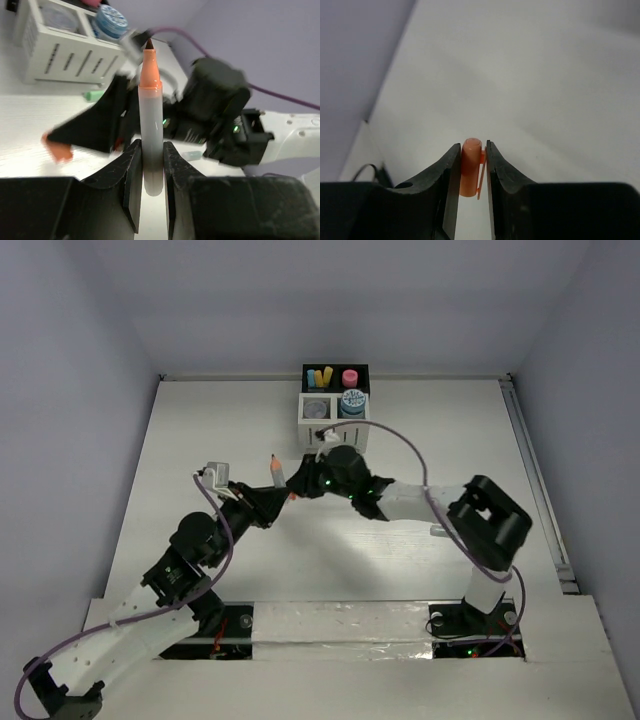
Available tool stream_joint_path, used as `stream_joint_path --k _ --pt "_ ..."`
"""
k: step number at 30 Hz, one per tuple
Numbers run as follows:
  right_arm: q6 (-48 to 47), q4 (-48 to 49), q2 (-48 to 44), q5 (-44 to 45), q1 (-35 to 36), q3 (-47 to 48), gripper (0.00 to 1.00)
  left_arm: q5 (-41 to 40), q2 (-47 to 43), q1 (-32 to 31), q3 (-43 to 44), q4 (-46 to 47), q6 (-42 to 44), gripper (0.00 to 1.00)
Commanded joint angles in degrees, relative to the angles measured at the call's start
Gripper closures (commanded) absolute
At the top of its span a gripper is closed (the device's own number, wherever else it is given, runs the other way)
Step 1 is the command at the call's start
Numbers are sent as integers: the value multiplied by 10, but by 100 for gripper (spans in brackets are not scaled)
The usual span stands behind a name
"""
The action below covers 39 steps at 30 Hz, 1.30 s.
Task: Sort the stationery into containers
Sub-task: Close the pen cap on the pen.
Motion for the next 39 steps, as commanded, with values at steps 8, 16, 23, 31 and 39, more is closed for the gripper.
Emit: stream_joint_path --k 8,16,23,31,39 --pt "26 198 -201 -67 -113 -79 100 205 87 44 -40 293 -81 100" --pt "120 318 -223 -137 -160 -89 100 308 162 61 -64 438 -134 100" --pt "163 388 -222 -151 -160 -96 100 340 197 71 -57 480 -157 100" --pt "208 449 -215 -183 -160 -105 100 361 220 82 -54 511 -174 100" --pt "215 458 -217 -204 -160 -112 100 368 220 92 -50 512 -175 100"
